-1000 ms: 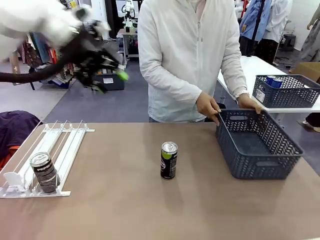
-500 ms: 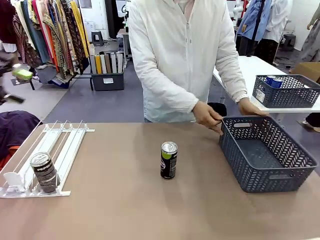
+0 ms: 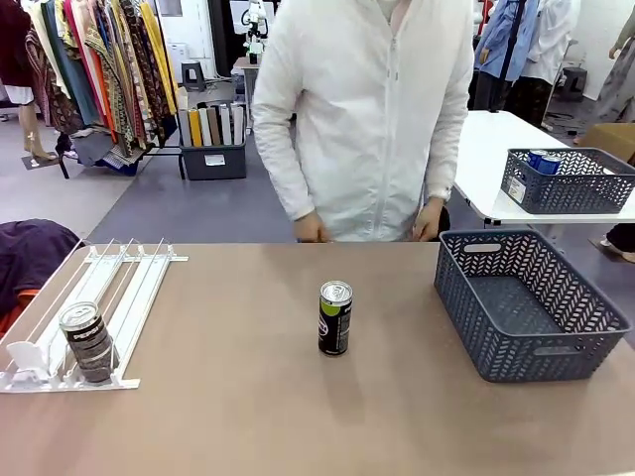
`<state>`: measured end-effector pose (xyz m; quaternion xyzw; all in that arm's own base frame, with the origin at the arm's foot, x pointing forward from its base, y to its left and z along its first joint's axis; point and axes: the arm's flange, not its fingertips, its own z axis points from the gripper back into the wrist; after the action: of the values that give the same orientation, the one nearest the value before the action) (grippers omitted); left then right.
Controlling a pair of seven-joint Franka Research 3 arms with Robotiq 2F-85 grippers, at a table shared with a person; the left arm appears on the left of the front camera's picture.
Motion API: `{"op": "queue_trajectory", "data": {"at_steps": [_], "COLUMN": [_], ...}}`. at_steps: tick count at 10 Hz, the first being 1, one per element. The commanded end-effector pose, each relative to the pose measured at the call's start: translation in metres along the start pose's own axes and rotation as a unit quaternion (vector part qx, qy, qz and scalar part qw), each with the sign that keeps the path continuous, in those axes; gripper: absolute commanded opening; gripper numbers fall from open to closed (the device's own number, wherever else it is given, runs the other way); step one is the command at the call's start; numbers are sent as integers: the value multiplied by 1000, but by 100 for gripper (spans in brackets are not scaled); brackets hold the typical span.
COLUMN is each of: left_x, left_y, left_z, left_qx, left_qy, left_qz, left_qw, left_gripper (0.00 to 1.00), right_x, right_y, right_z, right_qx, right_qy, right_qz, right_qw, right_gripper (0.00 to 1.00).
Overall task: Retrieve and store the cans from the dispenser.
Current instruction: Pick up one can from the Automatic Can Dispenser and place it in the middle of the table.
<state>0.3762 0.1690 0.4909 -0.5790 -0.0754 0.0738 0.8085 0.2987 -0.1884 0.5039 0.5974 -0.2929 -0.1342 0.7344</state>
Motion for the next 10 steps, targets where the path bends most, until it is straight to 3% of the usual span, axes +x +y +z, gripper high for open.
{"op": "queue_trajectory", "data": {"at_steps": [1,10], "left_x": [3,3], "left_y": [-5,-5], "left_z": [3,3], "left_qx": [6,6], "left_qy": [-21,-21], "left_qz": [-4,-4], "left_qw": [1000,1000], "left_gripper": [100,100], "right_x": [4,4], "right_y": [2,2], "right_z": [-2,-2], "right_qx": [12,12], "right_qy": [-6,-6], "right_qz": [8,8], "right_qw": [1000,1000], "right_gripper": [100,100]}}
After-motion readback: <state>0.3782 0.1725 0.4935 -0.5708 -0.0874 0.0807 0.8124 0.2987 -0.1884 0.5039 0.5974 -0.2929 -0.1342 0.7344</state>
